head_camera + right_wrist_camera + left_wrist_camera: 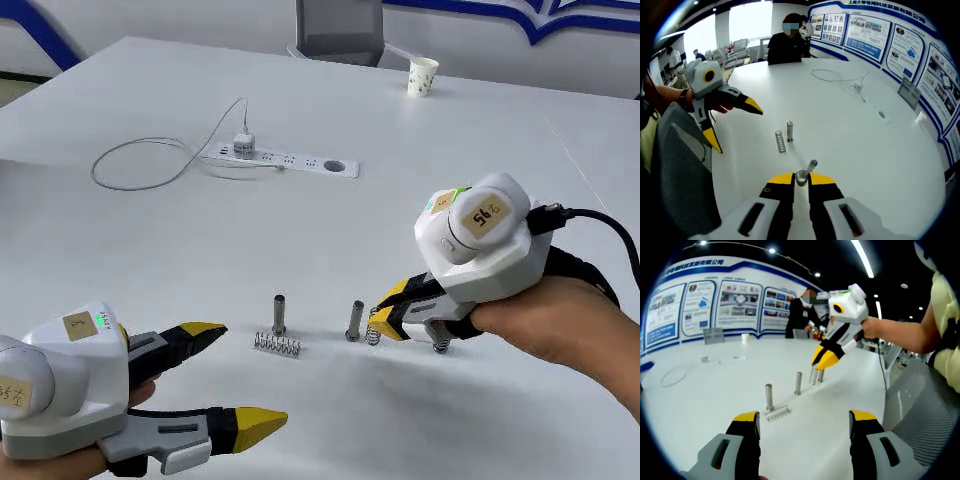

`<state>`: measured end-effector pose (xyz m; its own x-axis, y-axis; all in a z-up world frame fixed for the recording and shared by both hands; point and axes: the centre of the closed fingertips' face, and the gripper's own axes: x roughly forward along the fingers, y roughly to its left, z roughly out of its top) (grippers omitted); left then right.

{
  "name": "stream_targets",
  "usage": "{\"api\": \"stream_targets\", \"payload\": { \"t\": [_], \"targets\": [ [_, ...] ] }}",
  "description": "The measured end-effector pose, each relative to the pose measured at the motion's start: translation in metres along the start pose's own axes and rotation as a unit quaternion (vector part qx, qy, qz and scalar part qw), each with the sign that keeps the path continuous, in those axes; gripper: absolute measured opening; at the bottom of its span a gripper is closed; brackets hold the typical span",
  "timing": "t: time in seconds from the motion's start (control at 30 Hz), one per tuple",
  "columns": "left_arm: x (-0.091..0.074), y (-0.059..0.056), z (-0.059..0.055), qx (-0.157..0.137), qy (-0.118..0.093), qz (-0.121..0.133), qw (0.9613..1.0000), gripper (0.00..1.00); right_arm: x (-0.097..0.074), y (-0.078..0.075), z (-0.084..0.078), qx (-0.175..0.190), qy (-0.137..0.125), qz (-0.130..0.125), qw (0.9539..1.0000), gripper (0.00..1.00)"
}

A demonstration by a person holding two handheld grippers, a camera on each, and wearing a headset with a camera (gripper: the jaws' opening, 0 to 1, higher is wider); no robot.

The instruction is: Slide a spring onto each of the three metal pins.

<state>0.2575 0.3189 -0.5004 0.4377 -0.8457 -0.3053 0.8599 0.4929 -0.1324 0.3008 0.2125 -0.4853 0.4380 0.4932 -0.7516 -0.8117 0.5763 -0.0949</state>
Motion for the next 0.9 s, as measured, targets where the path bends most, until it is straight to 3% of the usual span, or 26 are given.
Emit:
{"api": "stream_targets", "payload": {
  "t": [0.9],
  "targets": [
    [-0.002,0.000,-0.001,-0.001,-0.003,0.001,1.0000,0.74,-0.015,-0.004,0.027,-0.017,-0.022,-0.017,0.9995,0.12]
  ]
}}
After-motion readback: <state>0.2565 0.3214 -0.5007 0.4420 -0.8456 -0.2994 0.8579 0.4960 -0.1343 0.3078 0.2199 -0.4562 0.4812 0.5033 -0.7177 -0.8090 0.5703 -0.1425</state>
